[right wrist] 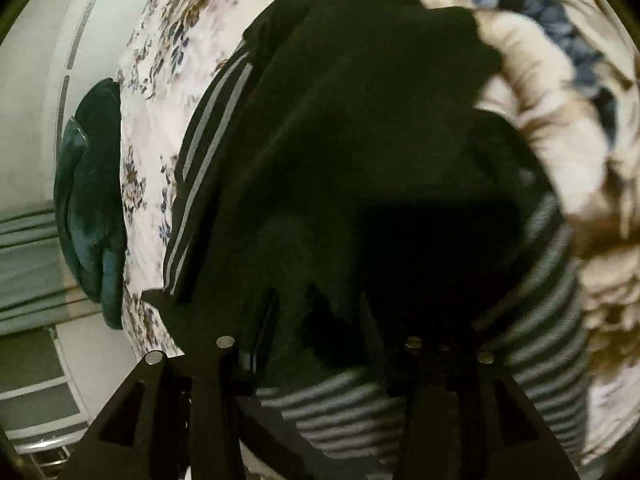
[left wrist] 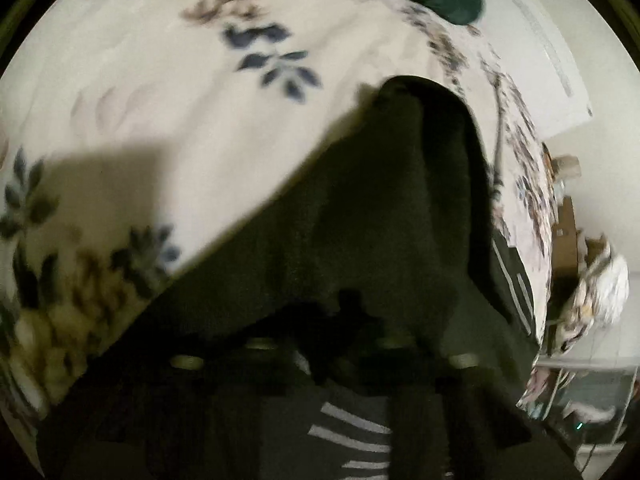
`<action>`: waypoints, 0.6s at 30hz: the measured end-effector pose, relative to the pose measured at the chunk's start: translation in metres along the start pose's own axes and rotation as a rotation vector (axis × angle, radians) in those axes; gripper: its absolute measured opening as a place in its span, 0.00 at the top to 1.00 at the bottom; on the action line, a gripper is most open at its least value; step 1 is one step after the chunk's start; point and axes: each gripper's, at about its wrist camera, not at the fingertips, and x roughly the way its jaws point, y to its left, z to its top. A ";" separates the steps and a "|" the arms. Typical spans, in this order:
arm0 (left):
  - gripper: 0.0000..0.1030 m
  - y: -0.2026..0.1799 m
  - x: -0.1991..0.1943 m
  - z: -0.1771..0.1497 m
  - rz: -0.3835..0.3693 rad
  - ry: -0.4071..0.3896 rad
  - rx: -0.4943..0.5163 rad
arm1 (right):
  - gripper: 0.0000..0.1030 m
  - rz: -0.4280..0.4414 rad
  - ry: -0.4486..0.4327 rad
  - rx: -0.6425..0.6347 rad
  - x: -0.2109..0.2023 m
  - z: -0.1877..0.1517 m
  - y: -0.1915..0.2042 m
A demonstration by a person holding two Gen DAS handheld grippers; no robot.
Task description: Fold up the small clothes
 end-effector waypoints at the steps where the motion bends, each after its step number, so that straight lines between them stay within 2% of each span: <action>1: 0.94 -0.004 -0.004 -0.002 0.014 -0.016 0.022 | 0.92 -0.029 -0.037 -0.010 0.002 -0.004 0.004; 2: 0.94 -0.006 -0.008 -0.004 0.023 -0.031 0.041 | 0.98 -0.058 -0.047 -0.022 0.005 -0.006 0.009; 6: 0.94 -0.004 -0.034 -0.009 0.025 -0.081 0.088 | 0.98 -0.133 -0.087 -0.086 -0.006 -0.024 0.025; 9: 0.94 0.005 -0.042 -0.016 0.042 -0.074 0.105 | 0.98 -0.167 -0.074 -0.127 -0.022 -0.042 0.025; 10: 0.94 0.011 -0.038 -0.017 0.048 -0.055 0.105 | 0.98 -0.186 -0.057 -0.137 -0.024 -0.046 0.022; 13: 0.89 0.030 -0.030 -0.014 0.033 0.029 0.059 | 0.98 -0.230 0.088 -0.134 -0.007 -0.047 0.006; 14: 0.87 0.031 -0.033 -0.013 0.020 0.039 0.053 | 0.95 -0.245 0.112 -0.131 -0.005 -0.045 0.003; 16: 0.65 0.026 -0.044 -0.011 0.054 0.026 0.072 | 0.93 -0.243 0.139 -0.139 -0.008 -0.040 0.003; 17: 0.63 0.024 -0.052 -0.009 0.058 0.001 0.090 | 0.82 -0.234 0.138 -0.168 -0.013 -0.038 0.010; 18: 0.61 0.021 -0.060 -0.006 0.068 -0.026 0.111 | 0.68 -0.241 0.128 -0.215 -0.019 -0.036 0.020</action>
